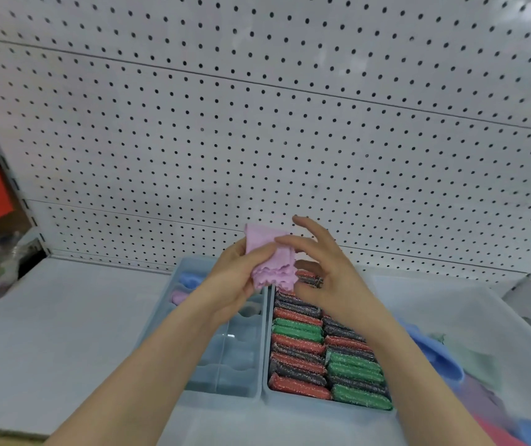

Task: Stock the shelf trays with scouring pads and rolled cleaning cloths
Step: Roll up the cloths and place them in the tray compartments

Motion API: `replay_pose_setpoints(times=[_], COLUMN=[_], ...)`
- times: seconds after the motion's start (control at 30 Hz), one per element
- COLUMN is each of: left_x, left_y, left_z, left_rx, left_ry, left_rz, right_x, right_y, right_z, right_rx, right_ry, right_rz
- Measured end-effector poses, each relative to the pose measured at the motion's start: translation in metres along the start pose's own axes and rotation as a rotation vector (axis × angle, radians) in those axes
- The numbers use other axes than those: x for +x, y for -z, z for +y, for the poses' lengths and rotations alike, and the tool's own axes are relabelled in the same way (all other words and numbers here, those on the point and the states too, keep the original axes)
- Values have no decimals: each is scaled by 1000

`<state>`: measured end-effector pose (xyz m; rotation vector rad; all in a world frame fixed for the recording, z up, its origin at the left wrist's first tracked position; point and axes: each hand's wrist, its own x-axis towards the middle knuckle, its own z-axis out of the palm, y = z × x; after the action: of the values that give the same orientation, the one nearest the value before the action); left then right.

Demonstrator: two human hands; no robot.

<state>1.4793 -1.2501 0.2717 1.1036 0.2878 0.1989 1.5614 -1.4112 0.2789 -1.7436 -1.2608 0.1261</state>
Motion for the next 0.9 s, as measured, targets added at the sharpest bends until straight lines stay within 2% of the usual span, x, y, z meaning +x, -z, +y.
replay_pose_setpoints(times=[0.1, 0.23, 0.33, 0.53, 0.67, 0.77, 0.9], left_x=[0, -3, -7, -14, -16, -18, -19], left_y=[-2, 1, 6, 10, 17, 18, 19], left_z=[0, 3, 4, -1, -2, -6, -15], left_rx=[-36, -107, -198, -171, -152, -97, -17], left_ry=[23, 81, 143, 123, 106, 74, -2], left_rz=[38, 28, 23, 30, -16, -60, -2], right_x=[1, 1, -5, -7, -10, -11, -11], right_y=[-11, -13, -15, -24, -25, -24, -27], right_z=[5, 7, 8, 12, 15, 10, 2], right_rx=[-241, -239, -247, -405, -289, -104, 59], right_ry=[92, 108, 100, 162, 100, 19, -129], right_rz=[103, 238, 216, 156, 204, 226, 220])
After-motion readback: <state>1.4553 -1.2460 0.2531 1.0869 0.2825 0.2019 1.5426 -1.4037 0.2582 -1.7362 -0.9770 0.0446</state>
